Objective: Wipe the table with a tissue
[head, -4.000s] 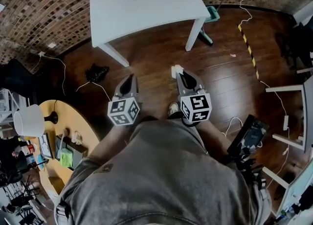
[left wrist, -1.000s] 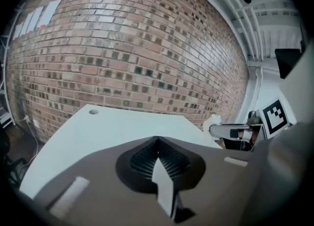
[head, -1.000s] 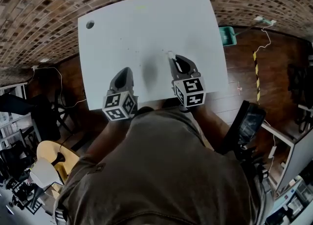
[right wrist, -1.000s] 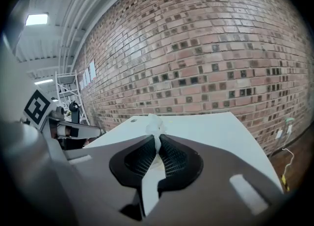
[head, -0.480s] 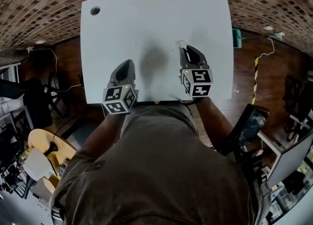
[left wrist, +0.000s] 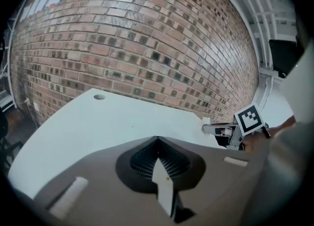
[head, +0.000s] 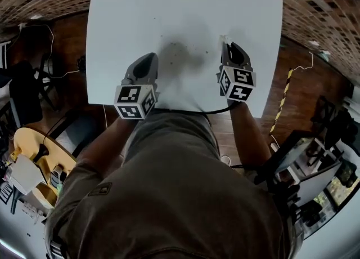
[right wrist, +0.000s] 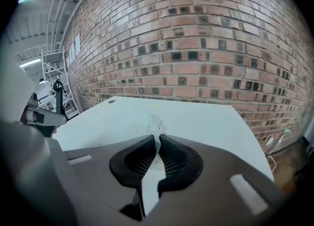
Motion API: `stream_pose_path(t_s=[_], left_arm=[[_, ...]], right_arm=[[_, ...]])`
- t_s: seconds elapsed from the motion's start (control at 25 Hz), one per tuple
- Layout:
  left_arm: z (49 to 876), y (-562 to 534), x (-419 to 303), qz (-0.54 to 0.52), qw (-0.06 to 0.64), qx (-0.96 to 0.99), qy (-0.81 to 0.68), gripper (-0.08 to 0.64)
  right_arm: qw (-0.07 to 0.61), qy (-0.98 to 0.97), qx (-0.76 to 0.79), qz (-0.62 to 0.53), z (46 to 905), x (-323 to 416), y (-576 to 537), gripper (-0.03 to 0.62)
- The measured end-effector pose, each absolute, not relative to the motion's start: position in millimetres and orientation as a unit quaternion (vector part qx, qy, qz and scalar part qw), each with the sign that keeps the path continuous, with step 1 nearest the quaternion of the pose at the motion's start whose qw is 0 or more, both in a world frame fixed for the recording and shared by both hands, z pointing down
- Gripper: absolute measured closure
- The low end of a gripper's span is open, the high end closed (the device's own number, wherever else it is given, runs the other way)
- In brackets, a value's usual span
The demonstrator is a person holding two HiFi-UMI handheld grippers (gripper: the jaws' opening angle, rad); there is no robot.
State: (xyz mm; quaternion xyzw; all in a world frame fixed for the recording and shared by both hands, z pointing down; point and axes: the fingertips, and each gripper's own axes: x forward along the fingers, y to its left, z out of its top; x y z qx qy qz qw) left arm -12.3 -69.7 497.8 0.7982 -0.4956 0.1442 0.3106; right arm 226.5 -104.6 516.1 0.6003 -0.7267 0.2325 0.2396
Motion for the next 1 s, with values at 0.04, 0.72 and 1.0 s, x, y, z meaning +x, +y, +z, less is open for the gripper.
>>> stream_pose_path(t_s=[0.04, 0.72, 1.0], left_arm=[[500, -70, -11, 0.146, 0.312, 0.798, -0.495, 0.558], [518, -62, -26, 0.159, 0.330, 0.775, -0.515, 0.558], [516, -66, -24, 0.155, 0.327, 0.777, -0.515, 0.558]], right_arm=[[0.247, -0.727, 0.598, 0.230, 521, 228, -109, 0.555], [0.351, -0.731, 0.545, 0.211, 579, 228, -138, 0.555], [0.371, -0.737, 0.527, 0.204, 580, 223, -136, 0.555]])
